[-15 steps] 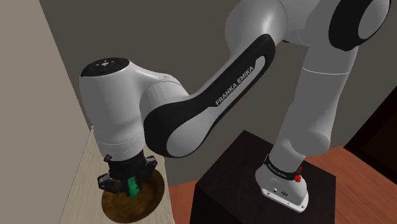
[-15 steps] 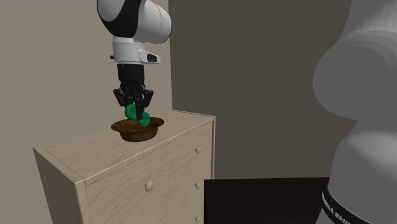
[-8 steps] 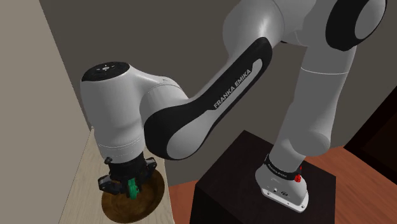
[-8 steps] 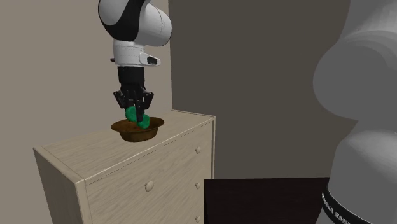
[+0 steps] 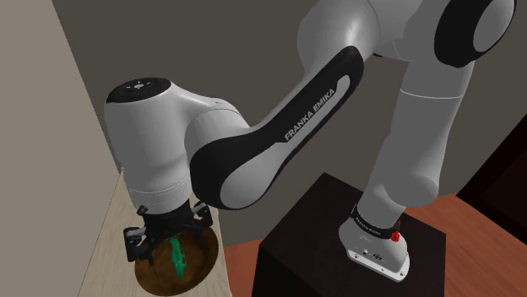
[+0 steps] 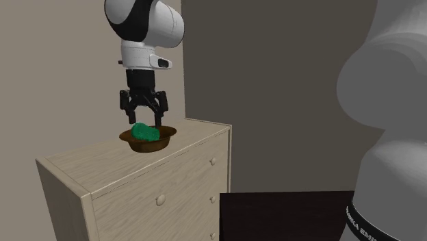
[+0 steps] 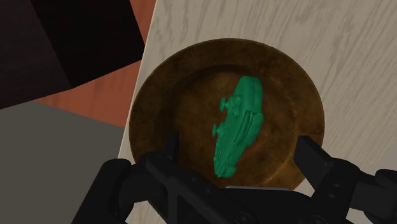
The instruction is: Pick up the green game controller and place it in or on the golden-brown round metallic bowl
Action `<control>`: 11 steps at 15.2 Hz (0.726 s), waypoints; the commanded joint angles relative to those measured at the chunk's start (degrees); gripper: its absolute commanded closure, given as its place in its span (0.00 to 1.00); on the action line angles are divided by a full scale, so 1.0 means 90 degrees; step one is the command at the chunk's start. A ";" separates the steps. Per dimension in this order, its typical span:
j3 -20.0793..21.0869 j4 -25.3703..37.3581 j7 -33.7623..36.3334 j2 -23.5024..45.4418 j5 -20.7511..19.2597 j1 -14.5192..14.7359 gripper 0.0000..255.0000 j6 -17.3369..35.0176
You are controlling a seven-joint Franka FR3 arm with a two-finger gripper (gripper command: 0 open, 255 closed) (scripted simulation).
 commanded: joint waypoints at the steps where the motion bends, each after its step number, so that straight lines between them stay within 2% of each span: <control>1: 0.0061 0.0124 -0.0158 -0.0236 0.0225 -0.0073 0.00 -0.0288; 3: 0.0100 0.0312 -0.0304 -0.0464 0.0436 -0.0129 0.00 -0.0631; 11: 0.0097 0.0312 -0.0304 -0.0465 0.0437 -0.0126 0.00 -0.0631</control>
